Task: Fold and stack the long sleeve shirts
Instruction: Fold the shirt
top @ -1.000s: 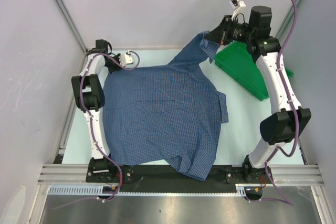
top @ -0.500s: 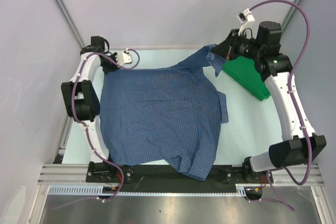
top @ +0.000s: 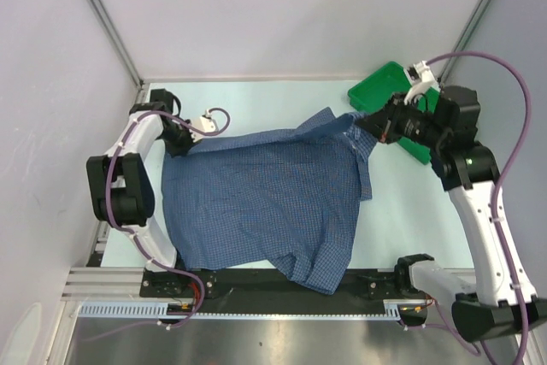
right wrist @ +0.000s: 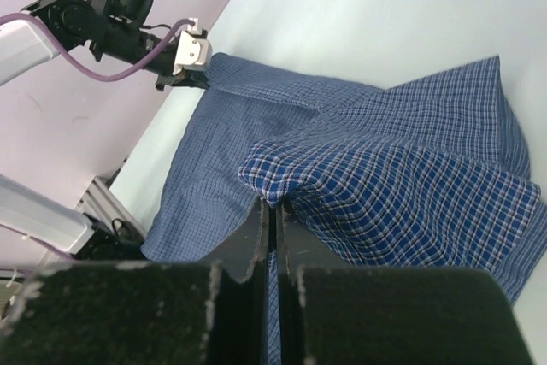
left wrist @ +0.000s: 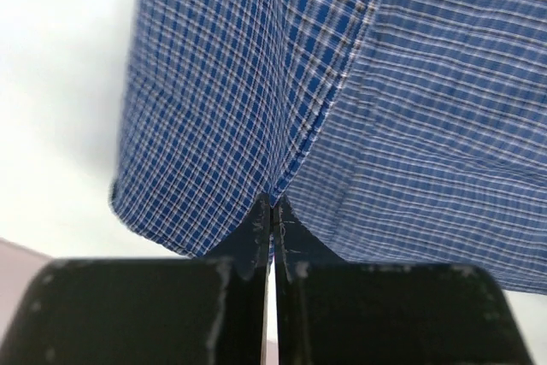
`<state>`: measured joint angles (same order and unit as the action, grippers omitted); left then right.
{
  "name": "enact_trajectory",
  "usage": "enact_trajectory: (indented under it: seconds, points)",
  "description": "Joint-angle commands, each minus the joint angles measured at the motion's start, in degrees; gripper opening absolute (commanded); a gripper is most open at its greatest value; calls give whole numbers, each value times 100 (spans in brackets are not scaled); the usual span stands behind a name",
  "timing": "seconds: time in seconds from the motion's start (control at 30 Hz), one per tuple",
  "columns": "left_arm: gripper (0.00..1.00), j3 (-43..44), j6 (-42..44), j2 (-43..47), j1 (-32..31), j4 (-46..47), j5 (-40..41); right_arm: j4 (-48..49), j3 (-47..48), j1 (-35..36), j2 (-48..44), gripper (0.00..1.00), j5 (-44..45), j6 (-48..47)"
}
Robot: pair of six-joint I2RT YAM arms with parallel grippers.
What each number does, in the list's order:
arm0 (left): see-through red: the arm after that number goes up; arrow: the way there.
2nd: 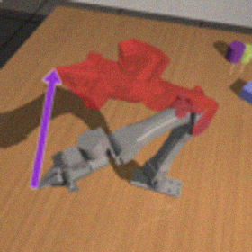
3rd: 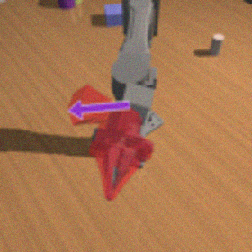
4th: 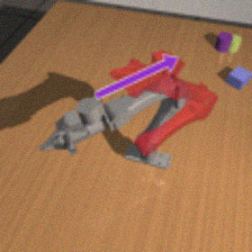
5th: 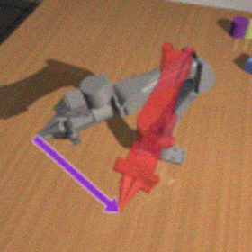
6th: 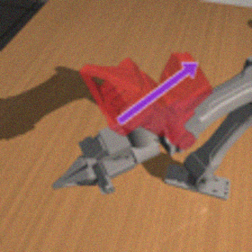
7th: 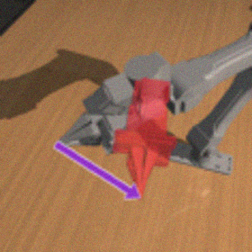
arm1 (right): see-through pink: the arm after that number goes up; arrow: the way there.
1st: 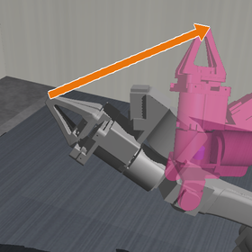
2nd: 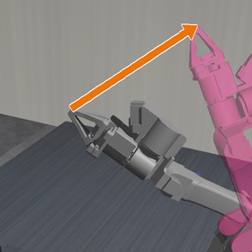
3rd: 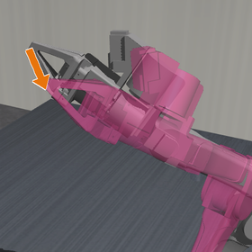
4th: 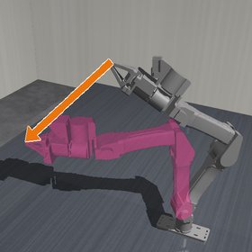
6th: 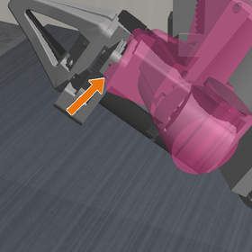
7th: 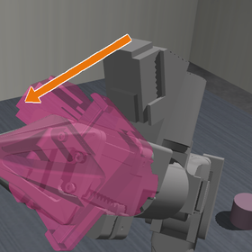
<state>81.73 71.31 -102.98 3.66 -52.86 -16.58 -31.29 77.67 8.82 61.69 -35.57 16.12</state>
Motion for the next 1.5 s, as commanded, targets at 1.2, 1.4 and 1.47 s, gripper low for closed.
enact_trajectory:
  seconds: [1.2,1.4,1.47]
  points:
    - [100,-290,-1187,1771,82,-419,-2418,1896,-2783,1893,-1135,0,-214,1816]
    - [99,-930,-2854,3342,82,899,-4155,2865,-2512,2844,16,1,226,1508]
    - [99,-1237,-3034,3625,38,892,-4607,3075,-2275,2880,693,0,139,1604]
